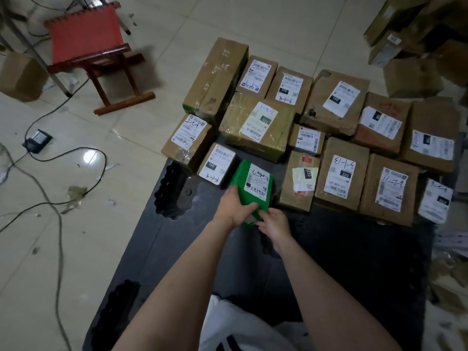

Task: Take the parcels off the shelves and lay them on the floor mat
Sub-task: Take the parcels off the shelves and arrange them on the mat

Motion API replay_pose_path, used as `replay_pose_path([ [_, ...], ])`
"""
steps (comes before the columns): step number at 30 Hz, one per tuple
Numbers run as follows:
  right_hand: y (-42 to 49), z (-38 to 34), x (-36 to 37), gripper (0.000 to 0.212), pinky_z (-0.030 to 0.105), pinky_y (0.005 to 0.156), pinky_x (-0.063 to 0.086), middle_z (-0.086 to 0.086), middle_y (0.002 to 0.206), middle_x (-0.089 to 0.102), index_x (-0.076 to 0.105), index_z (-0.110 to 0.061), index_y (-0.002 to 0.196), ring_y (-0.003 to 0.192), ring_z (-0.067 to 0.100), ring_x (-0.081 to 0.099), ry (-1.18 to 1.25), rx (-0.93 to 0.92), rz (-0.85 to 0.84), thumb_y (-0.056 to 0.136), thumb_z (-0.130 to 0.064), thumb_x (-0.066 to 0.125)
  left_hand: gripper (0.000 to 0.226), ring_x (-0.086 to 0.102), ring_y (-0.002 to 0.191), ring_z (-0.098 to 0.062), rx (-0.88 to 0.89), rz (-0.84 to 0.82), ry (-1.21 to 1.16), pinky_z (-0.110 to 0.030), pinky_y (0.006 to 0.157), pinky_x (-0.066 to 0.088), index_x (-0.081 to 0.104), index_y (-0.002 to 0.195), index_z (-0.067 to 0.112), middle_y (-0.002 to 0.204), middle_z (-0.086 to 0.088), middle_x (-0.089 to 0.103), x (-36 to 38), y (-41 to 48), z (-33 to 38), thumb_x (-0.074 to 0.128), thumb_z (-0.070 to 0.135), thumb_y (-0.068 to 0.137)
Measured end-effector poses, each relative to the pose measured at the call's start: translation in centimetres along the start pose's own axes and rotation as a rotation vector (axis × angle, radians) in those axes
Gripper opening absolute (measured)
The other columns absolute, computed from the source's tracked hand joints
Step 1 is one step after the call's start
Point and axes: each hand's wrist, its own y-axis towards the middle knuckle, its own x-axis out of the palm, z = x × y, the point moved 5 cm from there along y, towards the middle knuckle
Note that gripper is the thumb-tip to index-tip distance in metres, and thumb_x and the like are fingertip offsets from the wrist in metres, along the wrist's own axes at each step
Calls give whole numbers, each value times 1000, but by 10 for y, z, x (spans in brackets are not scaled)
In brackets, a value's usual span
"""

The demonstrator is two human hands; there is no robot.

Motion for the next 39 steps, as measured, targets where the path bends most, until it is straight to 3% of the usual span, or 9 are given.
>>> replay_pose_path([
  [4, 25, -7, 18, 25, 43, 106, 47, 15, 124, 67, 63, -3, 122, 119, 31, 61, 1, -82, -78, 97, -4, 58, 84, 10, 151, -29, -2, -32, -1, -36, 120, 18, 23, 153, 0, 162, -20, 14, 3, 16, 1, 65, 32, 88],
  [8, 26, -20, 34, 36, 44, 112, 42, 13, 130, 64, 60, -2, 132, 123, 25, 59, -57, -104, -131, 98, 3, 49, 63, 29, 143, -35, -9, -45, -27, -40, 115, 28, 40, 146, 2, 153, -24, 31, 1, 11, 4, 61, 28, 92],
  [14, -30, -36, 31, 36, 44, 112, 42, 13, 128, 65, 62, -1, 129, 122, 26, 59, -118, -56, -137, 97, 3, 45, 37, 51, 123, -32, -17, -15, -136, -35, 103, 40, 60, 124, 3, 129, -16, 55, -21, -44, 19, 61, 21, 92],
  [23, -141, -99, 15, 33, 41, 105, 49, 9, 121, 69, 66, -8, 123, 114, 22, 64, -11, -8, -68, 101, -5, 43, 61, 45, 134, -31, -79, -22, -172, -32, 108, 36, 46, 142, 1, 144, -18, 49, -68, -127, 89, 60, 34, 93],
  [28, -209, -154, -12, 22, 22, 62, 53, -1, 93, 72, 71, -22, 103, 82, 12, 67, 64, 4, 39, 99, -25, 49, 58, 50, 128, -28, -26, -76, -173, -18, 86, 35, 46, 141, 0, 139, -18, 54, -94, -172, 158, 57, 33, 95],
  [31, -243, -202, -31, 26, 46, 90, 56, 8, 111, 71, 68, -23, 115, 103, 26, 67, 107, -19, 81, 98, -33, 51, 44, 55, 115, -25, 58, -97, -167, -19, 80, 34, 55, 132, 9, 122, -11, 60, -115, -195, 213, 57, 33, 95],
  [33, -266, -237, -46, 32, 48, 104, 49, 7, 128, 65, 62, -22, 129, 118, 25, 61, 174, -82, 122, 100, -27, 52, 41, 58, 112, -23, 99, -130, -193, -23, 83, 41, 57, 128, 9, 119, -8, 61, -127, -210, 249, 59, 33, 94],
  [37, -323, -292, -86, 32, 43, 106, 48, 4, 136, 59, 60, -17, 133, 120, 18, 57, 250, -220, 237, 102, -16, 53, 38, 62, 102, -12, 214, -189, -192, 0, 62, 41, 58, 125, 9, 109, 2, 61, -142, -250, 314, 63, 28, 92],
  [39, -356, -307, -109, 32, 29, 94, 52, 4, 134, 59, 58, -16, 134, 113, 13, 57, 279, -269, 289, 102, -14, 53, 39, 64, 97, -3, 274, -250, -174, -2, 68, 44, 58, 119, 12, 113, 1, 63, -145, -277, 343, 67, 32, 87],
])
